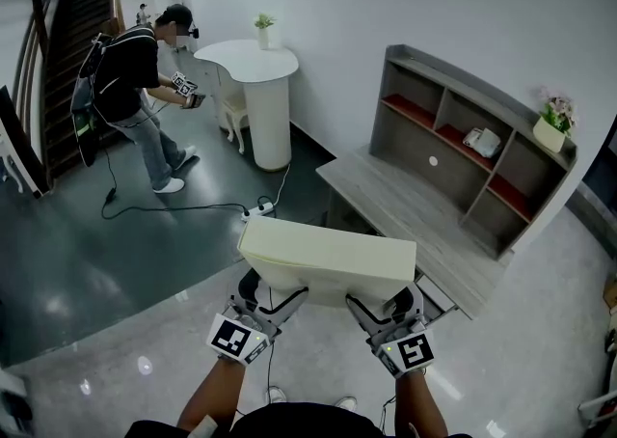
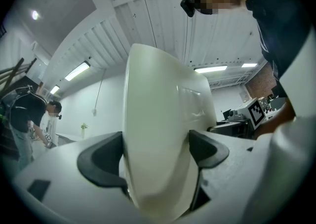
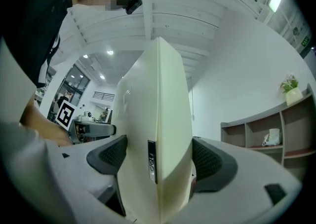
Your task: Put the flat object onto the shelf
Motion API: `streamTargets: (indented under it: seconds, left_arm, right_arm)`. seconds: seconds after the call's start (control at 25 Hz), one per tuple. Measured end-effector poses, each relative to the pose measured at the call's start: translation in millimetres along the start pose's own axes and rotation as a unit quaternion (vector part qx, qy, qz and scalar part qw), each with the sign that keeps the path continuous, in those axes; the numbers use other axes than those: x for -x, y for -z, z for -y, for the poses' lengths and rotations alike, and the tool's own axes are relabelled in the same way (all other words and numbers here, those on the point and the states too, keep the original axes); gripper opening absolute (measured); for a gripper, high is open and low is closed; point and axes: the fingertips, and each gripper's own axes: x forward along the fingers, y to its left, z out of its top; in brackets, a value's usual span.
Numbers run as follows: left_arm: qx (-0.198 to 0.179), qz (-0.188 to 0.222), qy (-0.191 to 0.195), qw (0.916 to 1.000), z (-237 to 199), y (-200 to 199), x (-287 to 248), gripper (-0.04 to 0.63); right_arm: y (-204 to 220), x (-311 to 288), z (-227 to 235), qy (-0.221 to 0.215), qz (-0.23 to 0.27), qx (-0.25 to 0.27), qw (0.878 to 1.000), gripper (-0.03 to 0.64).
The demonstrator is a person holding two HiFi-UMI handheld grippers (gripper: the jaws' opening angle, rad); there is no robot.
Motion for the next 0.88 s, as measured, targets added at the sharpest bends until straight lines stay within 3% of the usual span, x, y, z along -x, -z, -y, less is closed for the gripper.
streamTargets:
  seconds: [0.6,0.88]
  left_arm:
    - [0.003,0.000,0.000,1.0000,-26.4,-3.9,24.2,0.417]
    - [0.010,-0.004,0.017,0.9998,-43.3,2.0,39.4,0.417]
  right_arm:
    - [-4.5,-20.9,-29.1,0.000,-0.005,-0.001,1.000,0.407]
    - [0.2,-30.8,-50.7,0.017,-0.013,-0.001,1.000,0.407]
